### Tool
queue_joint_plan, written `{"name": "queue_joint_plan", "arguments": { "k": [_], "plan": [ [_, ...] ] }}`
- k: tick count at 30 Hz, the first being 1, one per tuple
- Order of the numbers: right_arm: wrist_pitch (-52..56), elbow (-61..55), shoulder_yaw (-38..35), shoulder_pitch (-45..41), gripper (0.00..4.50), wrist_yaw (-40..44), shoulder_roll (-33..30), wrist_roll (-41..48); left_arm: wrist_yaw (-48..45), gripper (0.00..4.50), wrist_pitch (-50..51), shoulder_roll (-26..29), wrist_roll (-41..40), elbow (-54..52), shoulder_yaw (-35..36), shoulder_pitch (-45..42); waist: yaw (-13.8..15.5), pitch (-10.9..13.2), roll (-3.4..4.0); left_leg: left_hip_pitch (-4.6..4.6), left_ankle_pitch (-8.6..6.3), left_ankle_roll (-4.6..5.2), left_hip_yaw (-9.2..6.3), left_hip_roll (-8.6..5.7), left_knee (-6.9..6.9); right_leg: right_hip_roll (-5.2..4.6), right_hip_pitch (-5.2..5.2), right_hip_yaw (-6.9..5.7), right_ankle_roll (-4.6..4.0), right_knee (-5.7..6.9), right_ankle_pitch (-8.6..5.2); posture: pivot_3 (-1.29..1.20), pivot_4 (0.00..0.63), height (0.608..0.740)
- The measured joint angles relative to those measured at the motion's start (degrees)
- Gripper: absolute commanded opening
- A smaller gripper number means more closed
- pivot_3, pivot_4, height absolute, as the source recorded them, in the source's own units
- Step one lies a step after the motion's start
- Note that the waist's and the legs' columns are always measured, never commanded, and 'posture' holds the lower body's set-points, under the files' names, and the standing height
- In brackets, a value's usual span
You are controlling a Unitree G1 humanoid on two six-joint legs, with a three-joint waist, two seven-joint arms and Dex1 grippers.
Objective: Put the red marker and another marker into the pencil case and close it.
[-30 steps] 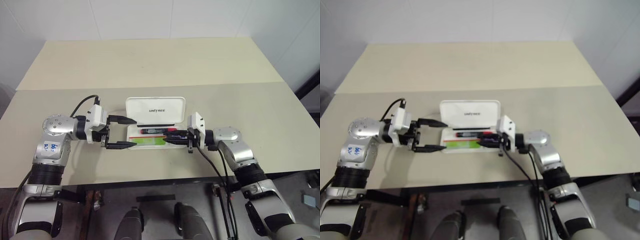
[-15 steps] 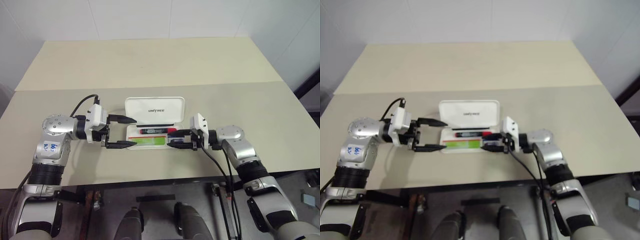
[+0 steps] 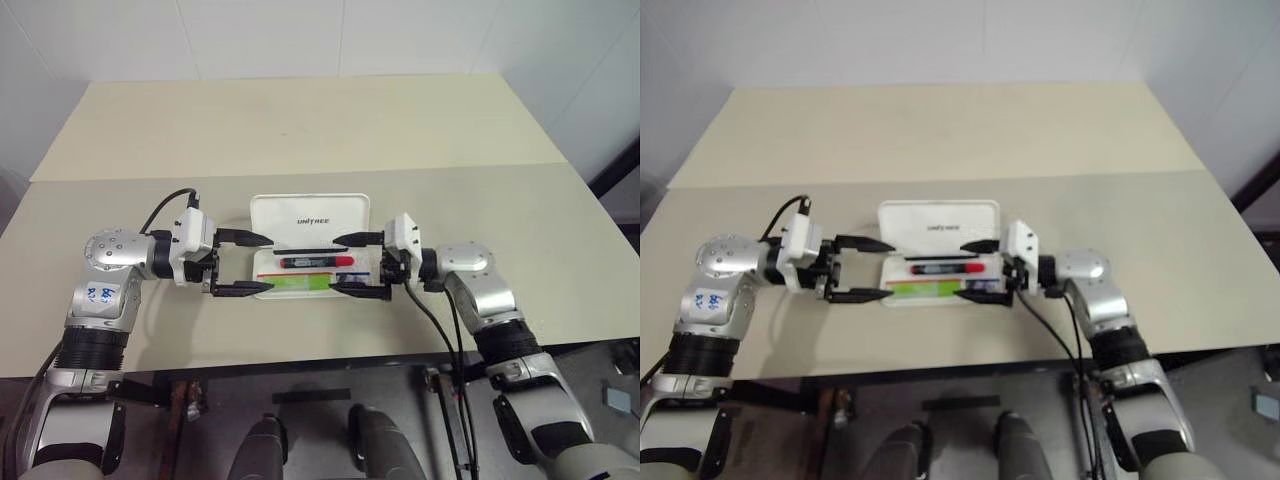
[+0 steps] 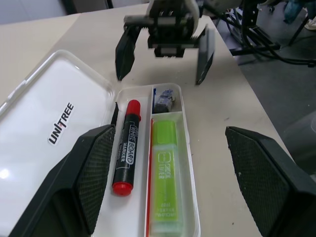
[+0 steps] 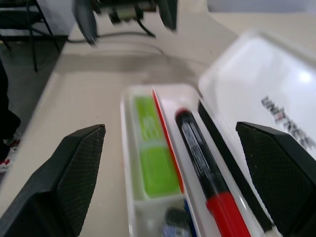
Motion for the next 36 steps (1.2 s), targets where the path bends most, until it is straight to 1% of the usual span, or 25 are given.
{"name": "queue_joint_plan", "arguments": {
  "k": [2,5,9,11,12,14,17,21,28,33,36],
  "plan": [
    [2.4,-4.8,-0.5,2.6,4.48,-0.3,-1.7,1.3,0.4,3.80,-0.1,0.0,-0.1,0.0,0.5,0.5,0.0,0.0,0.00,-0.01,0.00,0.00,0.01,-0.01,0.01,-0.03,0.00,0.00,0.00,-0.03,0.00,0.00,0.150,0.740],
    [5.7,-10.8,-2.6,6.0,4.50,-1.4,-4.7,3.5,0.5,3.18,-0.6,0.0,-0.7,0.5,0.8,0.8,0.2,0.0,0.00,-0.01,0.00,0.00,0.01,-0.05,0.04,-0.09,0.02,-0.02,0.00,-0.02,0.00,0.00,0.150,0.740],
    [8.1,-15.5,-5.0,8.8,4.50,-2.4,-7.6,5.2,0.1,1.89,-0.2,0.1,-1.3,1.4,1.9,1.0,0.0,0.0,0.00,0.02,0.00,0.00,0.03,-0.05,0.06,-0.07,0.04,-0.01,0.00,-0.01,0.00,0.00,0.150,0.740],
    [8.5,-16.9,-5.2,9.9,4.50,-2.6,-8.5,5.6,-0.2,1.13,-0.3,0.1,-1.4,1.8,1.8,0.9,-0.1,0.0,0.01,0.03,0.00,0.00,0.05,-0.03,0.04,-0.04,0.03,0.00,-0.01,0.00,0.00,0.00,0.150,0.740],
    [8.5,-17.4,-5.5,10.5,4.50,-2.7,-9.4,5.6,-0.3,0.83,-0.4,0.1,-1.4,2.4,1.9,0.9,0.0,0.0,0.01,0.03,0.00,0.00,0.04,-0.03,0.03,-0.04,0.03,-0.01,-0.02,-0.01,-0.01,0.00,0.150,0.740],
    [8.5,-17.4,-7.4,11.1,4.50,-3.0,-11.4,5.7,-0.3,0.08,-0.5,0.1,-1.4,4.6,2.0,0.9,0.1,0.0,0.01,0.00,0.00,0.00,0.04,-0.04,0.05,-0.05,0.02,-0.01,-0.02,-0.01,-0.01,0.00,0.150,0.740],
    [8.4,-17.5,-10.0,11.2,4.50,-3.5,-13.2,5.8,-0.2,0.03,-1.2,0.1,-1.3,6.0,2.2,0.9,0.1,0.0,0.00,0.00,0.00,0.01,0.05,-0.05,0.06,-0.07,0.04,-0.01,0.00,-0.04,0.00,0.00,0.150,0.740],
    [8.2,-17.4,-11.0,11.5,4.50,-4.0,-13.8,5.8,0.7,0.03,-2.3,0.1,-1.2,6.9,2.3,0.9,0.0,0.0,0.01,0.01,0.00,0.00,0.05,-0.03,0.03,-0.05,0.03,-0.01,-0.01,-0.03,0.00,0.00,0.150,0.740],
    [7.1,-17.4,-11.1,12.5,4.50,-5.1,-13.8,5.7,12.8,0.03,-3.2,-0.5,1.7,13.1,5.4,0.6,0.1,0.0,0.00,0.01,0.00,0.01,0.03,-0.05,0.06,-0.08,0.03,-0.01,0.01,-0.02,0.01,0.00,0.150,0.740],
    [7.0,-17.4,-11.1,12.8,4.50,-5.7,-13.8,5.7,18.0,0.03,-1.2,-1.2,2.1,15.3,6.4,0.5,0.1,0.0,0.00,0.00,0.00,0.01,0.03,-0.06,0.06,-0.09,0.03,-0.02,0.02,-0.02,0.01,0.00,0.150,0.740],
    [6.6,-17.5,-11.1,12.9,4.50,-6.3,-13.8,5.7,21.8,0.03,-1.5,-1.9,4.5,19.0,6.2,-1.3,0.2,0.0,0.01,0.02,0.00,0.01,0.03,-0.07,0.08,-0.08,0.04,-0.03,0.03,0.00,0.01,0.00,0.150,0.740]
  ]
}}
